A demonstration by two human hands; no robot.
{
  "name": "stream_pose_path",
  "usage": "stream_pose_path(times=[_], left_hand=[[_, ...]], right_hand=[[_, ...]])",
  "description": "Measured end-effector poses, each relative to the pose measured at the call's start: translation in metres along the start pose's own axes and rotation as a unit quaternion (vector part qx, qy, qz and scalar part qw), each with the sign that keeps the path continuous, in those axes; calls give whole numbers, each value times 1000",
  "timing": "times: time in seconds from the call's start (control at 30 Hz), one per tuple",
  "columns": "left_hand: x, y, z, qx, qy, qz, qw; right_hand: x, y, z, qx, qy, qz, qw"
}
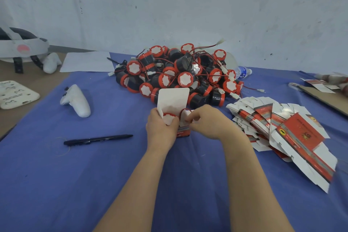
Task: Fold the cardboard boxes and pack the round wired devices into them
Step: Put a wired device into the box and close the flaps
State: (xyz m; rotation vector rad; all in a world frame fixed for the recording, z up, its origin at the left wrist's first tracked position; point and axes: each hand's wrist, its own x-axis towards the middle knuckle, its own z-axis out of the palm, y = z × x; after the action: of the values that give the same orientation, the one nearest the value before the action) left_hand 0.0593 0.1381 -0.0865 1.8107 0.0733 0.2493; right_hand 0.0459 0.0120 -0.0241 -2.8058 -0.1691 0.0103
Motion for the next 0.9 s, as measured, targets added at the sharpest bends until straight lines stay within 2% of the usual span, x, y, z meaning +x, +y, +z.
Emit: stream_pose_path(times=[0.33,0.47,0.6,0.9], left_hand=[[-1,2,0,10,-14,-5,1000],[-1,1,0,25,-46,12,999],[-1,1,-1,36,-76,23,996],[0,0,-2,24,-84,24,996]], right_hand=[[-1,7,-5,8,-17,6,1000],[-2,4,-8,-15,-37,10,999],[-5,9,-12,5,-30,13,999],[-4,13,-10,43,-2,9,999]])
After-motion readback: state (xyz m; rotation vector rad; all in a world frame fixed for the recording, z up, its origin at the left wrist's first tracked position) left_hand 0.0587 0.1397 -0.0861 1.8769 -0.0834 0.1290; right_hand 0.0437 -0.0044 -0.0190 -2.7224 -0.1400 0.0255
